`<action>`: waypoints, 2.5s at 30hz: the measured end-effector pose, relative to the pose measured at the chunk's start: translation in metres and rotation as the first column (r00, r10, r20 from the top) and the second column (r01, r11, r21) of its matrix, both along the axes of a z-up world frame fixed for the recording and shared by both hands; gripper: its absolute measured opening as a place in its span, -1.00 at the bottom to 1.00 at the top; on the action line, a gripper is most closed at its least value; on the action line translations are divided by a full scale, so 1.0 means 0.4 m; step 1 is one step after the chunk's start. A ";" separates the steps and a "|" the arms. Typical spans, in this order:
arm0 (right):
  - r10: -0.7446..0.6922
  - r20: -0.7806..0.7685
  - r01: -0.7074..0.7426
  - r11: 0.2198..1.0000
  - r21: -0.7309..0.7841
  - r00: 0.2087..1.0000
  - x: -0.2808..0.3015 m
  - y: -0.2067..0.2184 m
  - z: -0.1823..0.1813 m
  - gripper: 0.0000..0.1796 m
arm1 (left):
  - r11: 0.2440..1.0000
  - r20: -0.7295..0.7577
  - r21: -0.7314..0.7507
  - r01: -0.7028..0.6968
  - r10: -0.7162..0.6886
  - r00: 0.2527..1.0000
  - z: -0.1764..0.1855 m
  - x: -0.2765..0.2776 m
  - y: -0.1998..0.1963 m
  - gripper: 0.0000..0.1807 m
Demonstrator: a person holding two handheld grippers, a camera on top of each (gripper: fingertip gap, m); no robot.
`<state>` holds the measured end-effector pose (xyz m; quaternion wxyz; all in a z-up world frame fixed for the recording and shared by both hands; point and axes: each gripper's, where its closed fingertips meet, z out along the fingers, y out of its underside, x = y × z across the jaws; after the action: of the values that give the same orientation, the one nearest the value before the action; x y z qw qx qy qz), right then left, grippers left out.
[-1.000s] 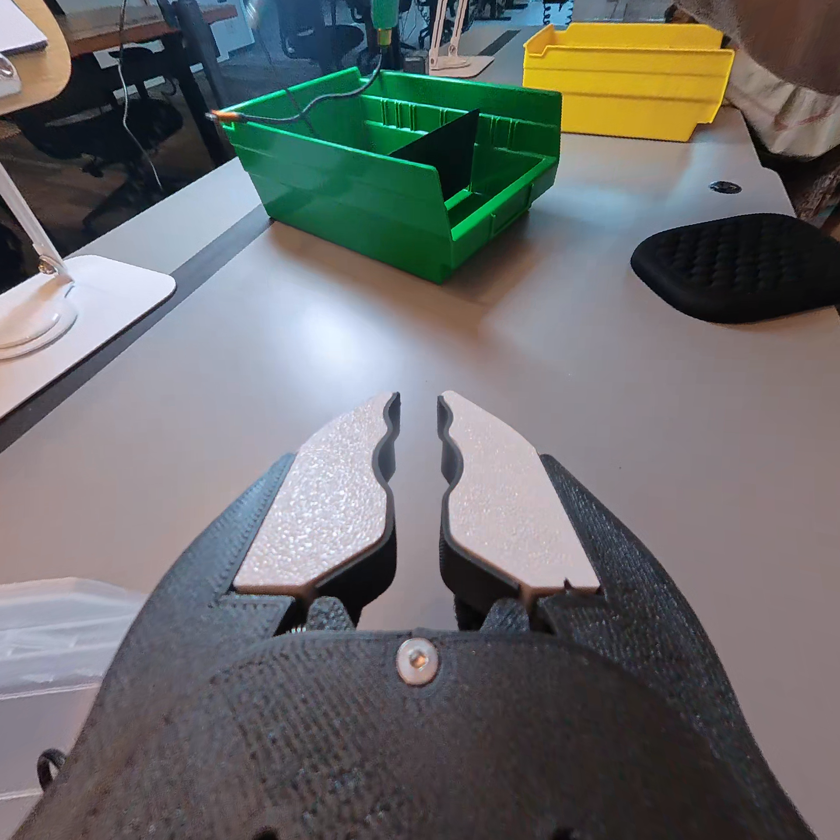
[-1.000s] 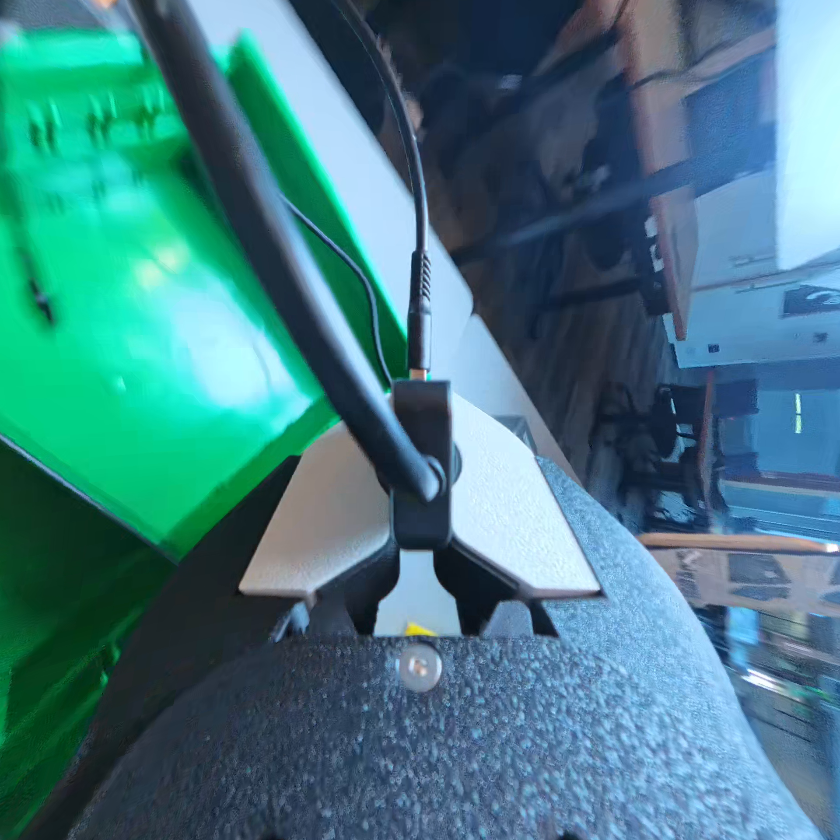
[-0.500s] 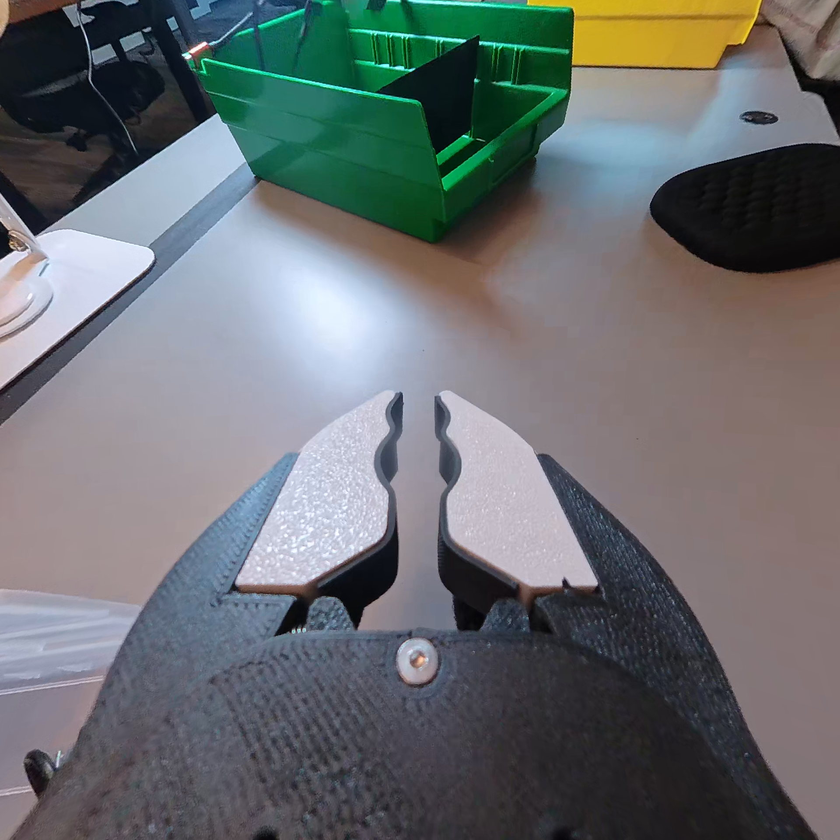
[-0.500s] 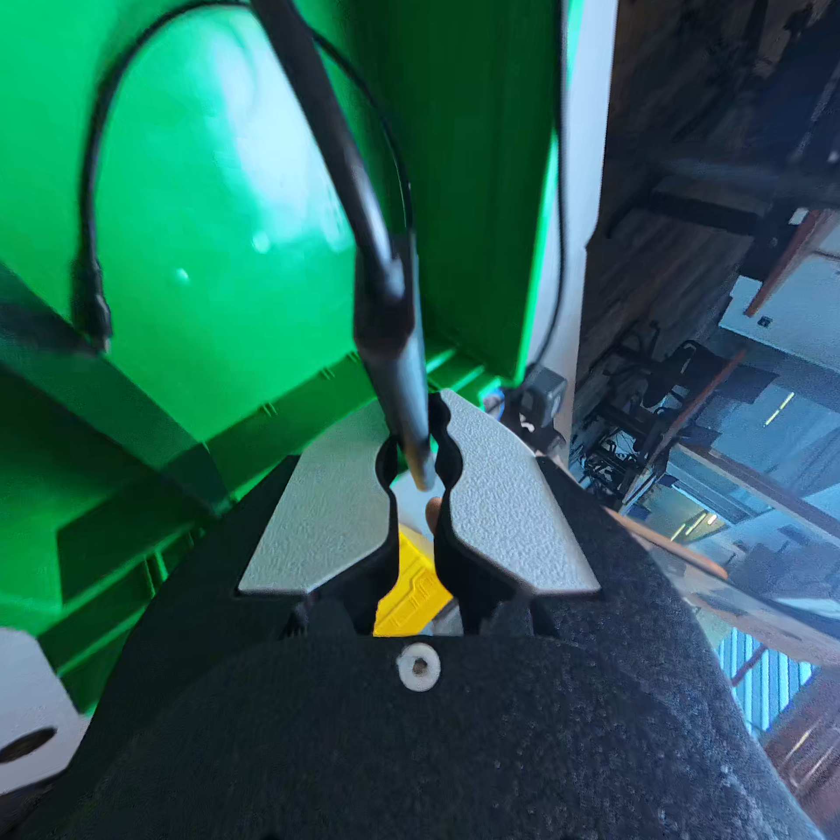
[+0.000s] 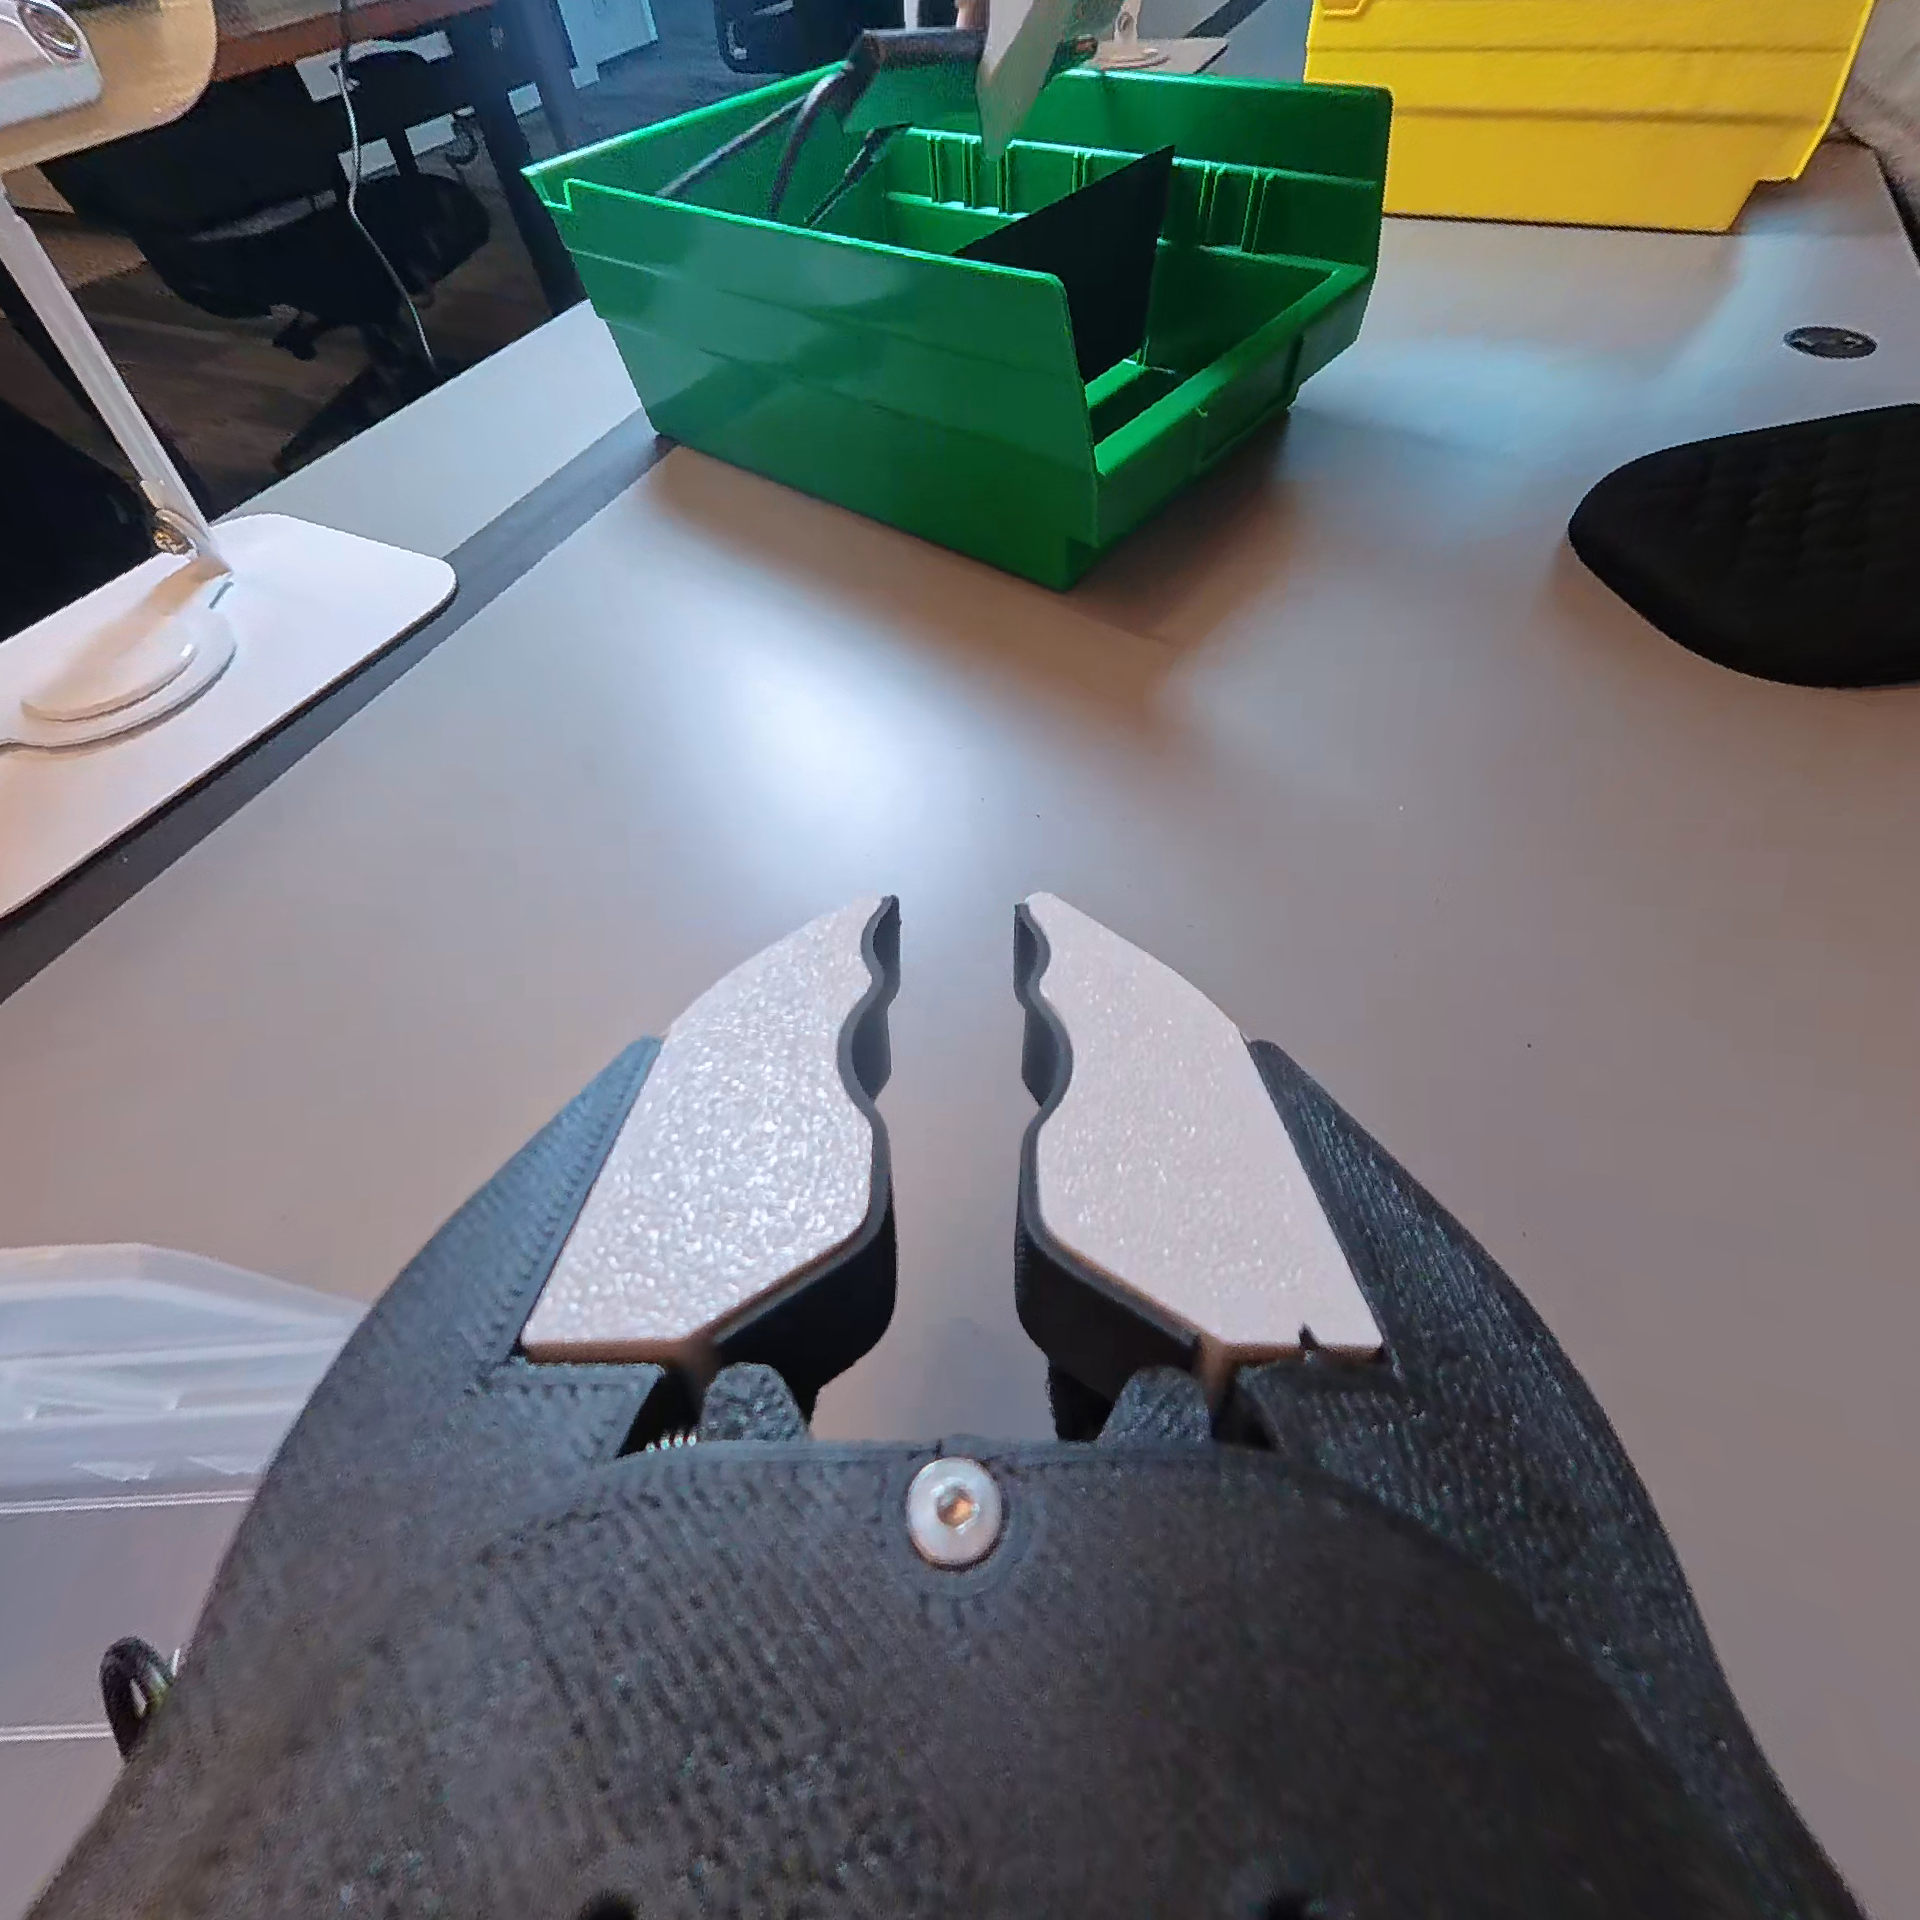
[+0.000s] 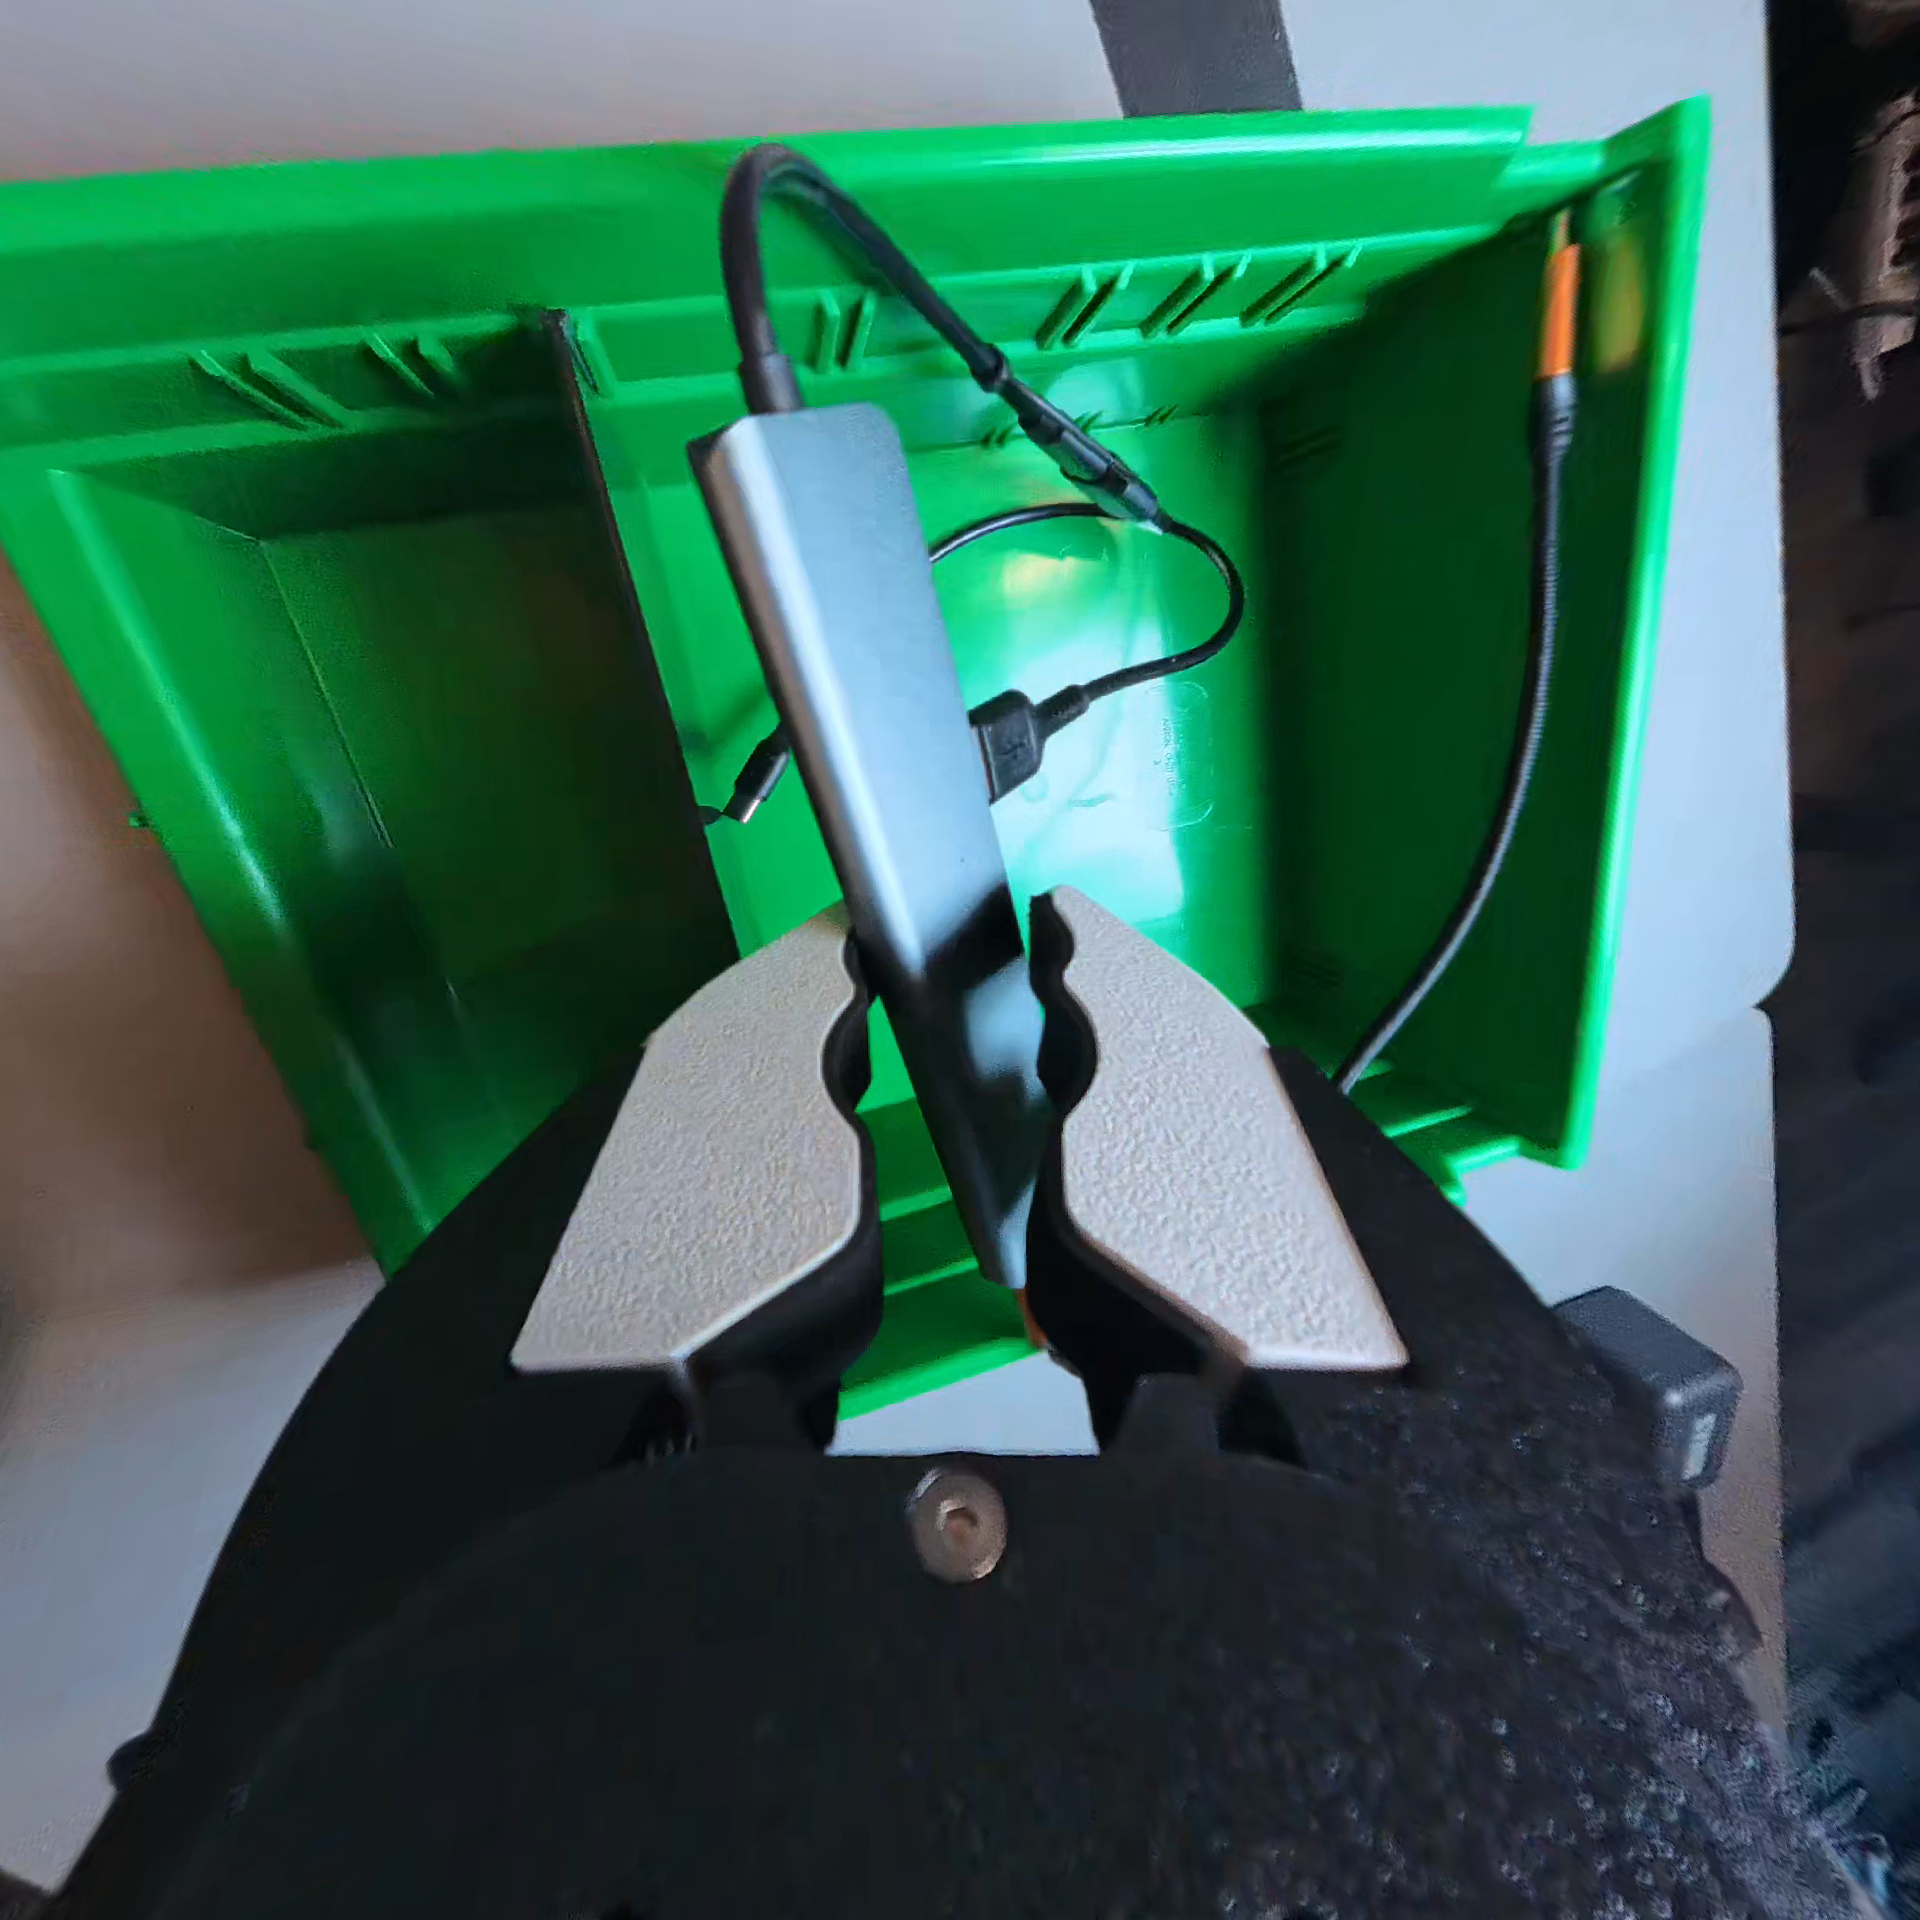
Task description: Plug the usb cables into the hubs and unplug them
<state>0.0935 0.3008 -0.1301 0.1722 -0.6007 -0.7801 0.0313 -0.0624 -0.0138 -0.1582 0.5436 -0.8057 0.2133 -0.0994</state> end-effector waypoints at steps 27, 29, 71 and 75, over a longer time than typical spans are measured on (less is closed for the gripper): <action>0.107 -0.300 -0.054 0.983 0.177 0.948 -0.101 -0.089 0.092 -0.84 | 0.998 -0.046 0.032 -0.056 0.057 0.997 0.011 -0.037 0.003 -0.73; 0.095 -0.542 -0.023 0.990 0.138 0.835 -0.111 -0.169 0.183 -0.79 | 0.989 -0.052 0.099 -0.105 0.111 0.992 0.069 -0.072 -0.006 -0.72; -0.075 -0.862 -0.370 0.882 -0.291 0.501 -0.013 -0.660 0.014 -0.67 | 0.951 -0.378 -0.292 -0.105 -0.014 0.926 0.200 -0.673 -0.031 -0.35; -0.066 -0.870 -0.381 0.881 -0.281 0.489 -0.029 -0.695 0.030 -0.67 | 0.985 -0.147 0.104 0.139 -0.123 0.981 0.395 -0.382 -0.054 -0.35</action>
<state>0.0819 0.0228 -0.1182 0.3928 -0.4497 -0.6142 0.5160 -0.2151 -0.0353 -0.0003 0.5646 -0.7625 0.3090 -0.0657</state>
